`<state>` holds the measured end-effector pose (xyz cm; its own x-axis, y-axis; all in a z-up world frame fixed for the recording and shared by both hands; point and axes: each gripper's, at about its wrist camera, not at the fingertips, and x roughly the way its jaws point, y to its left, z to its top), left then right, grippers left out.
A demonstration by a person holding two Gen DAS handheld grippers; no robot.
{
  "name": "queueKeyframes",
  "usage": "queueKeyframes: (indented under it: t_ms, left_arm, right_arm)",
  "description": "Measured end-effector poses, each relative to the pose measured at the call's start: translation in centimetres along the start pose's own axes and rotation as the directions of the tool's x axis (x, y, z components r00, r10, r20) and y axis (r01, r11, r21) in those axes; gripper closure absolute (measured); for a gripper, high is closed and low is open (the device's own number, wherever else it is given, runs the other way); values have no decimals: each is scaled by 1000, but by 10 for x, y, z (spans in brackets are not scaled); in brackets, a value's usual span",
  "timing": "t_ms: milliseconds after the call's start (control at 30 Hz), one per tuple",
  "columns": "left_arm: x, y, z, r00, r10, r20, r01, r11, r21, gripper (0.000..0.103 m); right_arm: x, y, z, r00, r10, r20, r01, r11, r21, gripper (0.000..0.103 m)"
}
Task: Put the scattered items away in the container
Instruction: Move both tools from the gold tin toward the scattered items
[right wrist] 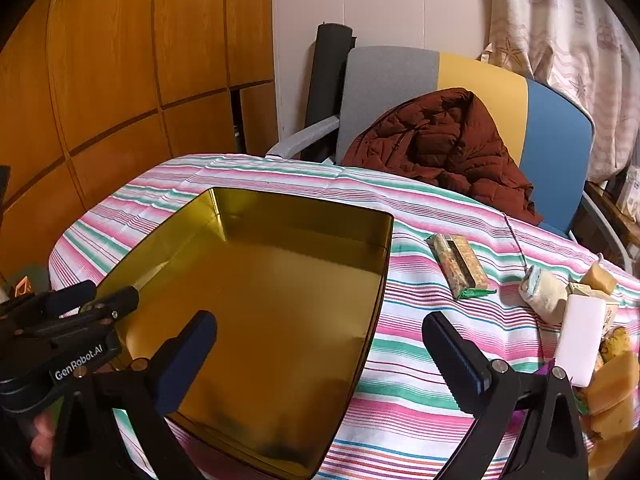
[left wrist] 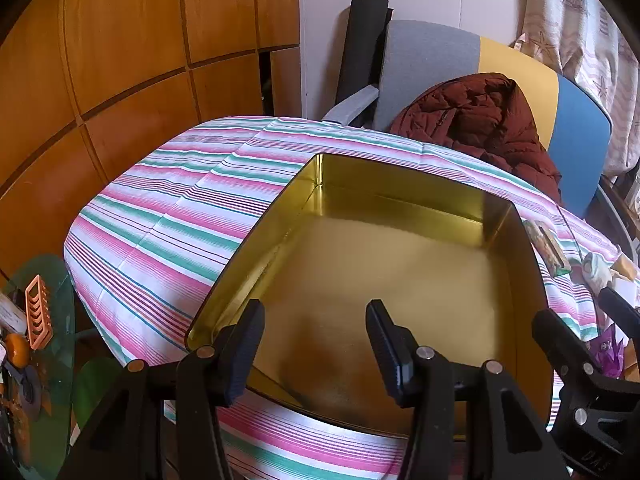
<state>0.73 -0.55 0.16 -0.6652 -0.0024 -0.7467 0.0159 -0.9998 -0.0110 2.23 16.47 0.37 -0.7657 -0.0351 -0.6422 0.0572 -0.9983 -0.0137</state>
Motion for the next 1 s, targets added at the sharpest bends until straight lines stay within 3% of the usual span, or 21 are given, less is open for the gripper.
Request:
queueKeyframes:
  t_ms: [233,533,800,933,1000]
  left_arm:
    - [-7,-10,-1,999,-43,22,42,999,32,50]
    - [-23,-53,-9,982,-182,41,175,976,132,50]
    - [-35,-98,-16,957,-290,2,282,933,224,50]
    - [-44,-125,-22,936,-353,-12,341,895,289,50]
    - [-47,-137,-24,923,-384,-22,371,874,312,50]
  right_arm:
    - [-11,-14,-3,999,-27,30,26,999,24,0]
    - [-38,-65,-19,996,-85,36,81,993,87,0]
    - [-59,-138,-52,987,-158,-11,155,954,256,0]
    - [-69,-174,-70,981,-190,-37,192,928,321,1]
    - [-72,-187,-78,981,-190,-51,196,923,332,6]
